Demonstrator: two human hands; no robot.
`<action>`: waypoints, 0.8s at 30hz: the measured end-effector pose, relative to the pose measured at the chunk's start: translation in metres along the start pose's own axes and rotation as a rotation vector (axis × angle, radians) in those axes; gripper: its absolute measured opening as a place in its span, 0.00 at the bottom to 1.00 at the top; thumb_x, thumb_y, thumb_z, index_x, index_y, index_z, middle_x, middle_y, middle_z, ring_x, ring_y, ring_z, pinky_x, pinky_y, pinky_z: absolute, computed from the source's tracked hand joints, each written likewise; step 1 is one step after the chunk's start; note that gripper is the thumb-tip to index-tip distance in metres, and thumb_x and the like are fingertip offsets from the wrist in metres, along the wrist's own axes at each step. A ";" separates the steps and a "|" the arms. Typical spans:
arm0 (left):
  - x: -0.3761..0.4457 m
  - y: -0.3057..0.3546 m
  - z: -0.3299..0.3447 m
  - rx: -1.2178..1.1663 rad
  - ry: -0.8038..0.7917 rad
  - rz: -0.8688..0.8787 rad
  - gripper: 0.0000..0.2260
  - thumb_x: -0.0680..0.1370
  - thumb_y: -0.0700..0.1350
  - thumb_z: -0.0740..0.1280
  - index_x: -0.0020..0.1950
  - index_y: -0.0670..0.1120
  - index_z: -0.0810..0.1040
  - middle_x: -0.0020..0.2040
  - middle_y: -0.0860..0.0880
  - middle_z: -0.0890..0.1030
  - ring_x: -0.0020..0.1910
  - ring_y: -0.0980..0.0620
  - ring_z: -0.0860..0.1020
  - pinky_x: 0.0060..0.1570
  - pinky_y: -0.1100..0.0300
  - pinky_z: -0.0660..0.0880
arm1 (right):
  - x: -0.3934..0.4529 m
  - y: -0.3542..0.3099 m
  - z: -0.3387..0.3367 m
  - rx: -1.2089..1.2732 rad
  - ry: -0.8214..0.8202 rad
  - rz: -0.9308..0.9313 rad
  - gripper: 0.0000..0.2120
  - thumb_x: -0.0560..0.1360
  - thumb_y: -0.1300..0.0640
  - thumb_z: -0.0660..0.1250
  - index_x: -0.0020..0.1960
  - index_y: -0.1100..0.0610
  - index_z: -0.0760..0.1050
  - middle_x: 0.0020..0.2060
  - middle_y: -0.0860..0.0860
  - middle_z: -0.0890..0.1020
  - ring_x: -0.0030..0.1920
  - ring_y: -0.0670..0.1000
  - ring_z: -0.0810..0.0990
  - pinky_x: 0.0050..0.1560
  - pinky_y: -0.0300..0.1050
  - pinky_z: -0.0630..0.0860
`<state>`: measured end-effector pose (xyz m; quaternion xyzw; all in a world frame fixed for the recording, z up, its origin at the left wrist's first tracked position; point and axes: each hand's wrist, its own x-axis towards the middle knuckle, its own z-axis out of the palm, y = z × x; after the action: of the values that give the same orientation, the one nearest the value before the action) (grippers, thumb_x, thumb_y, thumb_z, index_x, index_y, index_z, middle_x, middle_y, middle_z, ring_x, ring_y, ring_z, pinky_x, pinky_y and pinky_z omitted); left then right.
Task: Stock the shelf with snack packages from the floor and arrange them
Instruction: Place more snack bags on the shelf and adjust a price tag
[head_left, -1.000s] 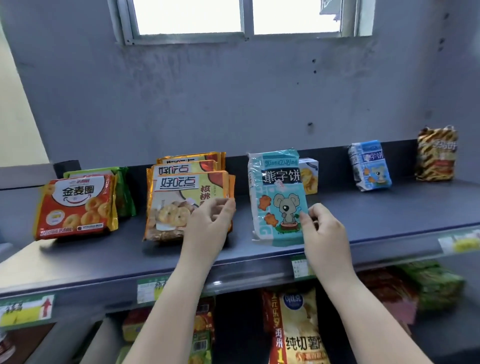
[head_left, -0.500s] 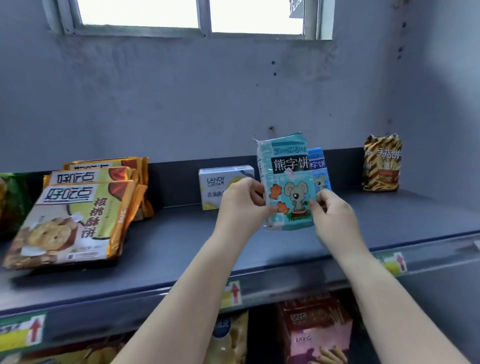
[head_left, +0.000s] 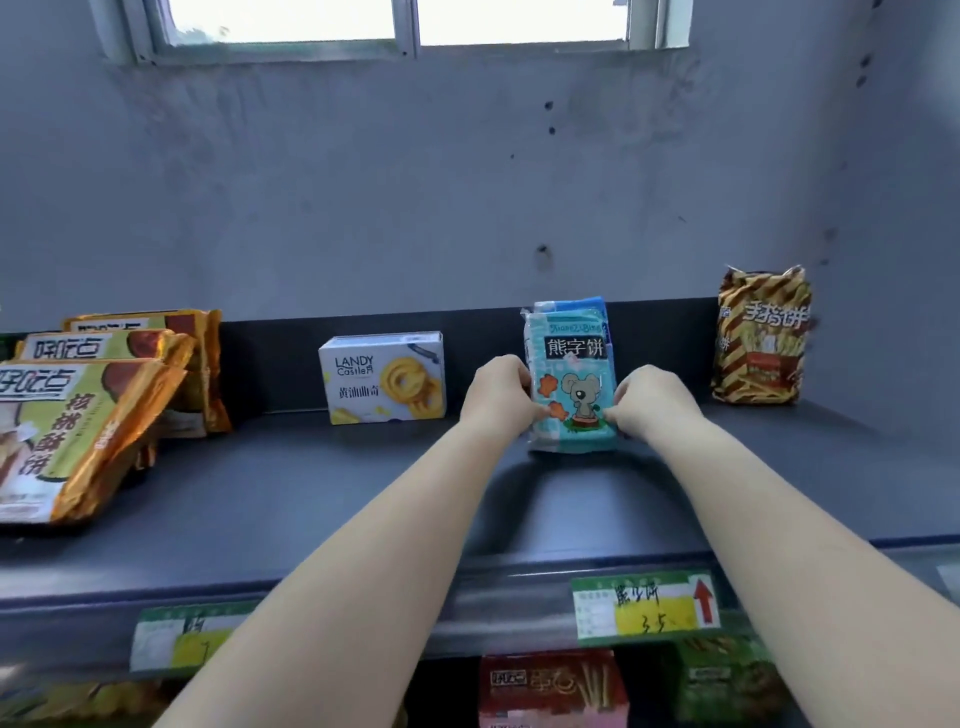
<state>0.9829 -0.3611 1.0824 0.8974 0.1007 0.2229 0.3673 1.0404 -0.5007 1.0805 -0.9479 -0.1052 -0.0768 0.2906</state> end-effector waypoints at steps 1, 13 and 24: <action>0.001 0.000 0.002 0.020 0.011 0.003 0.15 0.68 0.41 0.75 0.37 0.49 0.68 0.48 0.45 0.81 0.41 0.49 0.80 0.41 0.53 0.80 | 0.001 0.000 0.001 -0.021 0.004 0.002 0.10 0.71 0.58 0.67 0.51 0.60 0.78 0.47 0.55 0.82 0.43 0.55 0.79 0.38 0.43 0.72; -0.113 -0.013 -0.090 0.256 0.434 0.191 0.09 0.74 0.52 0.65 0.52 0.50 0.76 0.35 0.57 0.76 0.37 0.52 0.78 0.42 0.55 0.77 | -0.095 -0.081 0.011 0.360 0.324 -0.674 0.08 0.73 0.55 0.65 0.49 0.57 0.76 0.41 0.50 0.77 0.41 0.51 0.74 0.45 0.45 0.70; -0.370 -0.165 -0.236 0.569 0.874 -0.681 0.03 0.75 0.47 0.65 0.46 0.50 0.78 0.33 0.59 0.74 0.38 0.50 0.74 0.42 0.57 0.75 | -0.305 -0.248 0.169 0.630 -0.522 -1.203 0.04 0.73 0.56 0.64 0.46 0.56 0.76 0.39 0.49 0.77 0.43 0.51 0.75 0.43 0.44 0.72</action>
<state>0.5424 -0.2261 0.9948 0.7035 0.5777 0.4042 0.0891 0.6992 -0.2514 1.0117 -0.5847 -0.6912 0.0392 0.4229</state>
